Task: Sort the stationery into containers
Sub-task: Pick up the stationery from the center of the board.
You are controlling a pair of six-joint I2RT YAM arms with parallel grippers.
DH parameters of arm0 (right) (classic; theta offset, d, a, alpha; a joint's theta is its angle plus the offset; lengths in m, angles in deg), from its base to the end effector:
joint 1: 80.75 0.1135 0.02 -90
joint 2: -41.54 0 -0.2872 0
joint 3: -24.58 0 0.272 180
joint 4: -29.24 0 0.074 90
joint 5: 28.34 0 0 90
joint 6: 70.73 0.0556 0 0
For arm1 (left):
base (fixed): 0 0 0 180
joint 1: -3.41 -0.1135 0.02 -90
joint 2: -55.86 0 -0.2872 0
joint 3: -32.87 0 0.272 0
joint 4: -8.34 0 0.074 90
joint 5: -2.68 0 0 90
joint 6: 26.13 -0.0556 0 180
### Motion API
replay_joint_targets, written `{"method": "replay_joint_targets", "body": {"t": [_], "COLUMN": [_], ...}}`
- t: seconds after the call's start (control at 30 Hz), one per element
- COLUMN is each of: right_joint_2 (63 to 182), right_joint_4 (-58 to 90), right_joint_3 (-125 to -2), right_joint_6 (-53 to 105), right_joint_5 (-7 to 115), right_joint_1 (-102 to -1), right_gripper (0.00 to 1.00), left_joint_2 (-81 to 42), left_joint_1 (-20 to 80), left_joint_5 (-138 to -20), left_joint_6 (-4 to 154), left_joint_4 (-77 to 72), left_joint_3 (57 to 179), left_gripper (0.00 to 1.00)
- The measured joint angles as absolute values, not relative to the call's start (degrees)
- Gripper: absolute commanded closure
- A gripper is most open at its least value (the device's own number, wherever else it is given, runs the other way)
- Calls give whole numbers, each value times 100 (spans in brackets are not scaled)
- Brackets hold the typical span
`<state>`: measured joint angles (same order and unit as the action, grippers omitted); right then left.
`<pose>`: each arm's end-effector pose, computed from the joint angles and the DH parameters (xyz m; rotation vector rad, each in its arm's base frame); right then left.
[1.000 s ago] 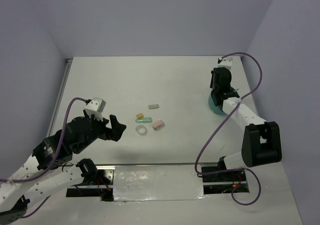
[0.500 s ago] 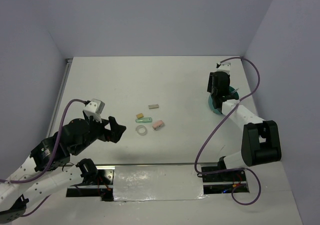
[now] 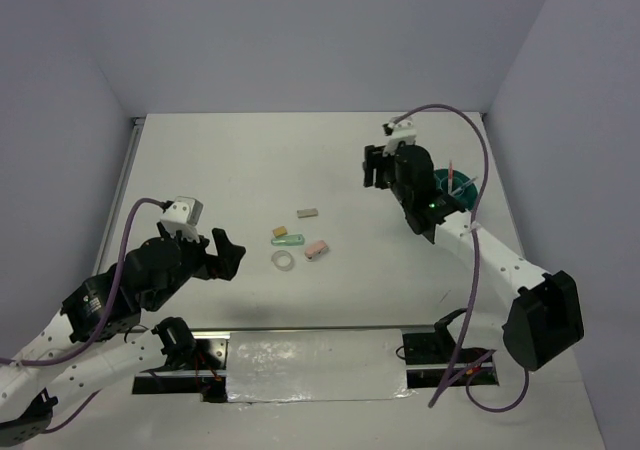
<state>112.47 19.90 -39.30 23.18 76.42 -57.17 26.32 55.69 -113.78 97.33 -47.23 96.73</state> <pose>0.2977 0.1145 0.3155 -0.1386 1.8430 0.0956 0.0870 -0.0720 0.3636 0.0093 1.9416 -0.5619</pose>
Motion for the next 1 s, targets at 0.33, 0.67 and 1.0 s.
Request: {"method": "replay_joint_targets", "body": {"t": [0.33, 0.67, 1.0], "right_joint_2": [13173, 15514, 15813], "right_joint_4": [679, -998, -1485], "right_joint_3": [-5412, -7458, -7661], "right_joint_6": [903, -157, -423], "right_joint_5": [5426, 5159, 5142], "right_joint_1": [-3621, -3221, -3070], "right_gripper": [34, 43, 43], "left_joint_2": [2764, 2687, 2562], "left_joint_1": [5562, 5553, 5547], "left_joint_5": [-11984, -11979, -11846], "left_joint_6": [10036, 10023, 10004], "left_joint_4": [-4981, -4977, -4935], "left_joint_3": [9673, 9673, 9673], "left_gripper": [1, 1, 1]}}
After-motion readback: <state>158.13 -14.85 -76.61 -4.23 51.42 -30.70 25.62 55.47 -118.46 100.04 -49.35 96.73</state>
